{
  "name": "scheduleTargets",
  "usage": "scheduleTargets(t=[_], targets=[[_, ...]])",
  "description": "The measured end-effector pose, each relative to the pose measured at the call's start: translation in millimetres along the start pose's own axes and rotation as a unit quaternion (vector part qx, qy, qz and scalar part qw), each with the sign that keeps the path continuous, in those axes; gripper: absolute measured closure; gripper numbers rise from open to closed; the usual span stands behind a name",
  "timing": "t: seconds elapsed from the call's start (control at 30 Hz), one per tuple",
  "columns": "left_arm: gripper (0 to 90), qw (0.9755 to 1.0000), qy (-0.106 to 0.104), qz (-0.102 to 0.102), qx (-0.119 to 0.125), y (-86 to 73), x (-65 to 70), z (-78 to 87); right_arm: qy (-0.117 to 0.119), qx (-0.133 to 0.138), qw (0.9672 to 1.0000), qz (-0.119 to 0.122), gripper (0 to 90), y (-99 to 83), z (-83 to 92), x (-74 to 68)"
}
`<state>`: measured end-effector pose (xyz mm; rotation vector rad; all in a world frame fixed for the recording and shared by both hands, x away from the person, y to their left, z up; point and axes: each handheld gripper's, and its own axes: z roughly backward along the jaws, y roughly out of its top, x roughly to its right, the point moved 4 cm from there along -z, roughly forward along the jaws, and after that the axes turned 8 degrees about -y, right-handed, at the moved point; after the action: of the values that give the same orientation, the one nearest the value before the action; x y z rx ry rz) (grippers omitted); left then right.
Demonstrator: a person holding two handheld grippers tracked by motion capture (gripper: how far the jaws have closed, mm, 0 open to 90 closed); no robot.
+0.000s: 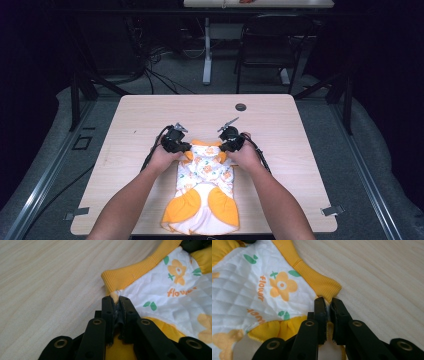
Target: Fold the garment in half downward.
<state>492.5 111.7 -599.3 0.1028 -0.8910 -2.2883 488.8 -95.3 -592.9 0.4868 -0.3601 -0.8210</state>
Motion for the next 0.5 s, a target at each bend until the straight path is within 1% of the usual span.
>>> scheduleTargets(t=[0.1,0.17,0.3,0.4,0.5], targets=[[84.2,1.0000,-0.002,0.003,0.000,-0.2,-0.8,0.6,-0.001,0.004,1.0000,-0.003,83.9,0.0,0.2,-1.1],[84.3,1.0000,-0.002,0.005,0.001,0.1,-0.6,0.8,0.000,0.002,1.0000,0.001,83.9,0.2,1.4,-0.1],[84.6,1.0000,-0.001,0.003,-0.001,0.3,-0.8,1.8,0.002,0.004,1.0000,0.002,84.1,0.6,2.9,0.1],[84.8,1.0000,-0.001,0.006,0.000,0.5,-1.4,2.8,0.004,0.007,1.0000,0.000,84.1,1.4,4.1,-0.2],[85.8,1.0000,0.000,0.005,0.002,1.0,-1.6,4.4,0.003,0.009,1.0000,0.004,84.1,2.4,7.3,1.3]])
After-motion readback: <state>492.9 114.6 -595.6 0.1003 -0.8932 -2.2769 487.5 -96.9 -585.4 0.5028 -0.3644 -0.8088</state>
